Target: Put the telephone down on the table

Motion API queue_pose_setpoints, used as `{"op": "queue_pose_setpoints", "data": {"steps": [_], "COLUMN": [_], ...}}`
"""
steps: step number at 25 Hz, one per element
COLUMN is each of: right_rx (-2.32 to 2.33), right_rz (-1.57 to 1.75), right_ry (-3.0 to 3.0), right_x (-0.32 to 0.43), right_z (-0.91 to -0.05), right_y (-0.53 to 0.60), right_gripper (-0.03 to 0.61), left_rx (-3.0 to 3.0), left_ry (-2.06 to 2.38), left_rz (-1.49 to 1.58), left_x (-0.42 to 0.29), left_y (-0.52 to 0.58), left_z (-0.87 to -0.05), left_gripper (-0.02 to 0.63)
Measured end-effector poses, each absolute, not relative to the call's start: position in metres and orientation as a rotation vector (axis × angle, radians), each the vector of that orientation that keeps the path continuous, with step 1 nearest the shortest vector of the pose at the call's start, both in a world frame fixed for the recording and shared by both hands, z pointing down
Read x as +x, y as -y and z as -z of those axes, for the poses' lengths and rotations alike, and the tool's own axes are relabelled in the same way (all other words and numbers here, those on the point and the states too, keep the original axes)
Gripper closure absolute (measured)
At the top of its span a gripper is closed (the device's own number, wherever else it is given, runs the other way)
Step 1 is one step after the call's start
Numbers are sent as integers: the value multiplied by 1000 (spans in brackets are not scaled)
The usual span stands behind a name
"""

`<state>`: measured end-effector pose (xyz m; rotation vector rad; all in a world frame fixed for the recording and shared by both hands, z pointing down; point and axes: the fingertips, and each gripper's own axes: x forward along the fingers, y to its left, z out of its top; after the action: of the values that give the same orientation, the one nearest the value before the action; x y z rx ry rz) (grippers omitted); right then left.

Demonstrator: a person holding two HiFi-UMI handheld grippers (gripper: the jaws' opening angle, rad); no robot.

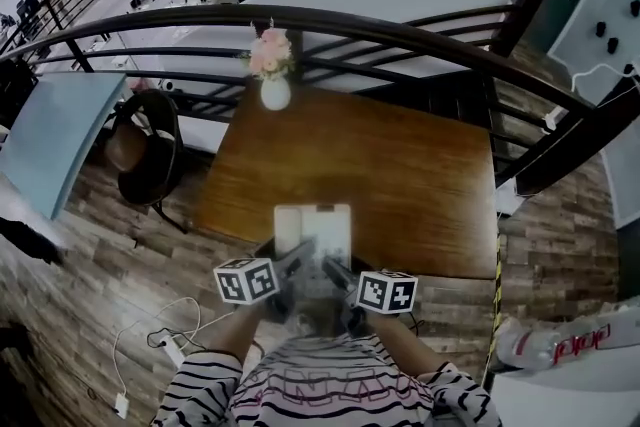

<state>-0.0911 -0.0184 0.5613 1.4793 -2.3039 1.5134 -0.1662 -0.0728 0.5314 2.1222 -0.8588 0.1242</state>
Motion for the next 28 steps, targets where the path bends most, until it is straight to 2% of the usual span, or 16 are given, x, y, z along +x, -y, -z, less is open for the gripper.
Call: {"op": "queue_pose_setpoints", "data": {"steps": [28], "right_rx": [1340], "right_rz": [-1559], "right_ry": [2291], "right_x": [14], "right_z": [-630], "right_y": [299], "right_gripper": [299], "left_rx": [2086], "left_ry": [921], "left_rz": [-127], "left_x": [-64], "left_y": [350], "left_z": [-599], "left_gripper": [199]}}
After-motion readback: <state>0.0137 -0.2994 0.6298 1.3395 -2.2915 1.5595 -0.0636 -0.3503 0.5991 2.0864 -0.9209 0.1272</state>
